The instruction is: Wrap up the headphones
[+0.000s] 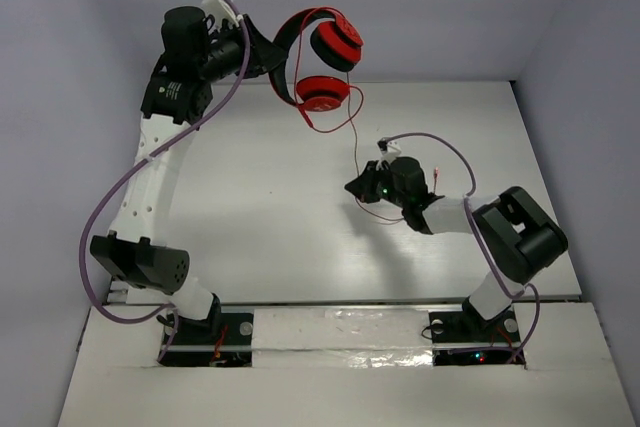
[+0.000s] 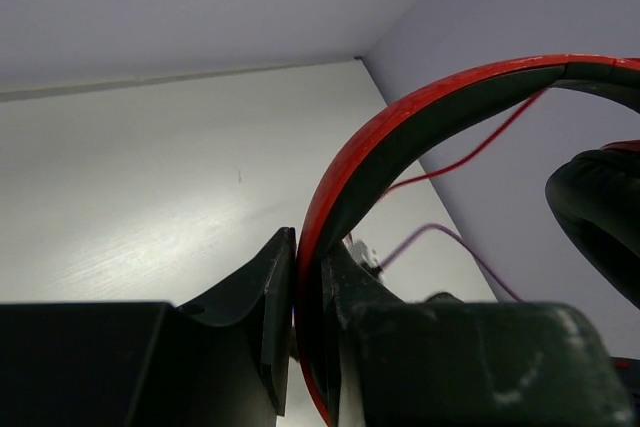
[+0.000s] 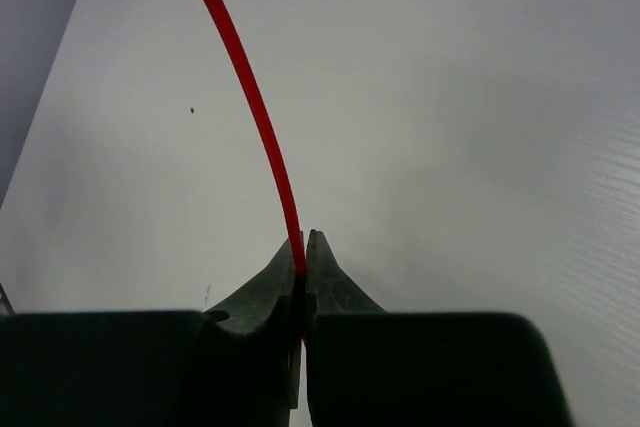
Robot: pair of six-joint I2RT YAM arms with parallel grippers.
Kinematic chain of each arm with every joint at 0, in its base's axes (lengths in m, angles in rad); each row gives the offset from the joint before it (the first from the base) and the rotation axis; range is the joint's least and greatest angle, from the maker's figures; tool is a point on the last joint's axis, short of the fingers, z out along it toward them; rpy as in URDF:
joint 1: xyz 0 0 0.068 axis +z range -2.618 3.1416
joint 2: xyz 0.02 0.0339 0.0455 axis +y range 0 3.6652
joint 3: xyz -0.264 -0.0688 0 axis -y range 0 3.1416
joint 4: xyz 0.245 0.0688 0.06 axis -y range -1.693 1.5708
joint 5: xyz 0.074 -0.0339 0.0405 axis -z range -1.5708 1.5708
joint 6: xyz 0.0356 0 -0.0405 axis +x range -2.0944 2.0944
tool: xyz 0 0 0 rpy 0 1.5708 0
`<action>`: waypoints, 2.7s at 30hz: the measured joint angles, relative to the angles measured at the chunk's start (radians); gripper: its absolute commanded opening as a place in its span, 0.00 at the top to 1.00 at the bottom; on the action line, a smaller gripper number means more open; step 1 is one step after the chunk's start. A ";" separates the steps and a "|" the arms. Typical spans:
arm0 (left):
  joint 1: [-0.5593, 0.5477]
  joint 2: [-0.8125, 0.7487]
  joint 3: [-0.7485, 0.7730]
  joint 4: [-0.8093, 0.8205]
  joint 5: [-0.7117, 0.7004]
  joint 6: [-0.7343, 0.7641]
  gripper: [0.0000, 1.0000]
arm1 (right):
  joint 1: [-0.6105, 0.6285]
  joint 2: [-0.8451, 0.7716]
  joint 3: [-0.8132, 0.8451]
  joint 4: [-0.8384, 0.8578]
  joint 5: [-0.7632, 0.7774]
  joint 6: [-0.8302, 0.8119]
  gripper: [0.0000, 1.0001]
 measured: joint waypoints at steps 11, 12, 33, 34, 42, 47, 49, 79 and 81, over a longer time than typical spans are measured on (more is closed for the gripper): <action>0.000 -0.003 -0.290 0.143 -0.217 -0.092 1.00 | 0.214 -0.202 0.021 -0.327 0.123 -0.034 1.00; 0.000 0.000 -0.304 0.150 -0.238 -0.095 1.00 | 0.236 -0.216 0.023 -0.354 0.135 -0.037 1.00; -0.023 0.057 -0.349 0.189 -0.678 -0.045 1.00 | 0.449 -0.319 0.273 -0.908 0.258 -0.090 1.00; -0.035 0.058 -0.364 0.191 -0.693 -0.041 1.00 | 0.454 -0.319 0.303 -0.938 0.269 -0.099 1.00; -0.145 0.080 -0.481 0.216 -0.785 -0.002 1.00 | 0.463 -0.332 0.456 -1.136 0.330 -0.164 1.00; -0.213 0.104 -0.523 0.210 -0.843 0.036 1.00 | 0.463 -0.328 0.544 -1.245 0.377 -0.203 1.00; -0.236 0.104 -0.543 0.211 -0.861 0.048 1.00 | 0.463 -0.326 0.591 -1.291 0.397 -0.219 1.00; -0.390 -0.019 -0.668 0.104 -0.652 0.281 1.00 | 0.377 -0.286 0.734 -1.384 0.685 -0.371 1.00; -0.375 -0.029 -0.666 0.106 -0.618 0.263 1.00 | 0.377 -0.319 0.711 -1.363 0.657 -0.360 1.00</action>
